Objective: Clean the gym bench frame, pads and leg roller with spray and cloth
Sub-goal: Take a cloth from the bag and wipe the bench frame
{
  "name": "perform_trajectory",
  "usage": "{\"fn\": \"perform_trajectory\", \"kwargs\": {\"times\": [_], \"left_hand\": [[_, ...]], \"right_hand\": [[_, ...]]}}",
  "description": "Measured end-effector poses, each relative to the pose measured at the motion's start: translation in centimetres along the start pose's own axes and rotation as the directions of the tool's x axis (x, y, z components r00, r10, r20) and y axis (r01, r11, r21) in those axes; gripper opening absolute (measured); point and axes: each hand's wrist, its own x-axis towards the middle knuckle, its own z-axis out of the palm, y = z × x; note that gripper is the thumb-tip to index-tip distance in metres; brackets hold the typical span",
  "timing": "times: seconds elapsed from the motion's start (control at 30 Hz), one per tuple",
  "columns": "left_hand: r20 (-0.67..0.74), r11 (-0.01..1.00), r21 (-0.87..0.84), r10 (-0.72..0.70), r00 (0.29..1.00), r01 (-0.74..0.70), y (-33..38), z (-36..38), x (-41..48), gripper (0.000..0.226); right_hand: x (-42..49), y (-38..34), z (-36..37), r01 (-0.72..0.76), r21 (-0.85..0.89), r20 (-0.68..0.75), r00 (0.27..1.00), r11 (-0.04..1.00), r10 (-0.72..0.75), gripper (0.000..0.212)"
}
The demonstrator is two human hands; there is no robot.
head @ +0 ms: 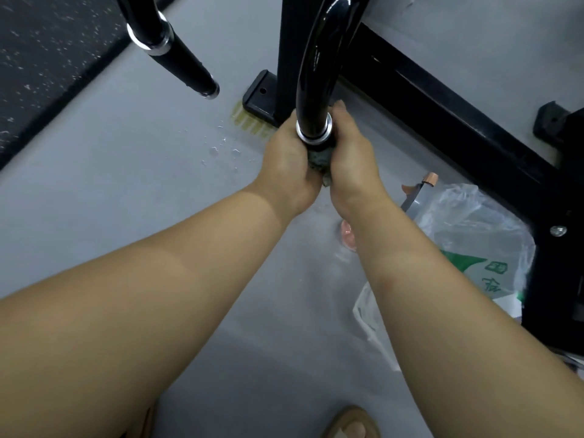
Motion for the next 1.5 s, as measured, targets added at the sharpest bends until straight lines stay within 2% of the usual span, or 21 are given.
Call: {"fn": "perform_trajectory", "kwargs": {"times": [0.1,0.2,0.27,0.4,0.53,0.67,0.8,1.0,1.1,1.27,1.5], "left_hand": [[0.084,0.996,-0.003,0.084,0.993,-0.084,0.5,0.0,-1.1,0.047],[0.104,0.992,-0.089,0.1,0.99,-0.091,0.7,-1.0,-1.0,0.046],[0.073,0.992,-0.091,0.092,0.993,-0.085,0.7,-1.4,-0.2,0.04],[0.042,0.998,-0.067,0.016,0.999,-0.013,-0.5,-0.8,1.7,0.028],[0.022,0.992,0.041,-0.119,0.993,0.118,-1.2,-1.1,3.9,0.031],[0.021,0.981,0.034,-0.191,0.981,0.19,-1.1,-1.4,4.8,0.026],[0.038,0.962,0.11,-0.255,0.966,0.25,-0.5,-2.0,5.3,0.021],[-0.004,0.911,0.28,-0.314,0.949,0.303,0.8,-2.6,5.3,0.019],[-0.011,0.921,0.291,-0.266,0.964,0.258,0.8,-2.4,4.6,0.022],[-0.046,0.944,0.317,-0.086,0.995,0.096,-0.4,-2.4,3.9,0.031],[-0.025,0.874,0.473,0.141,0.99,-0.113,-0.2,-2.7,3.0,0.025]], "right_hand": [[-0.7,0.4,1.1,0.164,-0.117,-0.089,0.98,0.979,-0.175,0.037],[-1.6,0.4,1.0,0.213,0.077,-0.064,0.976,0.974,-0.208,0.031],[-1.6,0.7,0.4,0.222,0.092,-0.046,0.975,0.971,-0.218,0.03],[0.4,1.2,0.0,0.08,0.055,-0.076,0.994,0.995,-0.076,0.027],[1.8,1.4,-0.7,-0.073,0.036,-0.102,0.992,0.997,0.077,0.023],[2.1,0.9,-1.2,-0.109,-0.052,-0.095,0.99,0.993,0.103,0.04],[1.4,0.8,-1.9,-0.161,-0.136,-0.058,0.986,0.978,0.154,0.042],[0.5,1.0,-1.3,-0.147,-0.193,-0.111,0.986,0.97,0.127,0.046],[0.0,0.7,-1.1,-0.181,-0.078,-0.099,0.98,0.98,0.173,0.046],[-0.1,0.1,-0.9,-0.162,0.079,-0.018,0.986,0.984,0.164,0.059],[0.0,-0.1,-0.6,-0.087,-0.08,-0.063,0.995,0.993,0.082,0.059]]}}
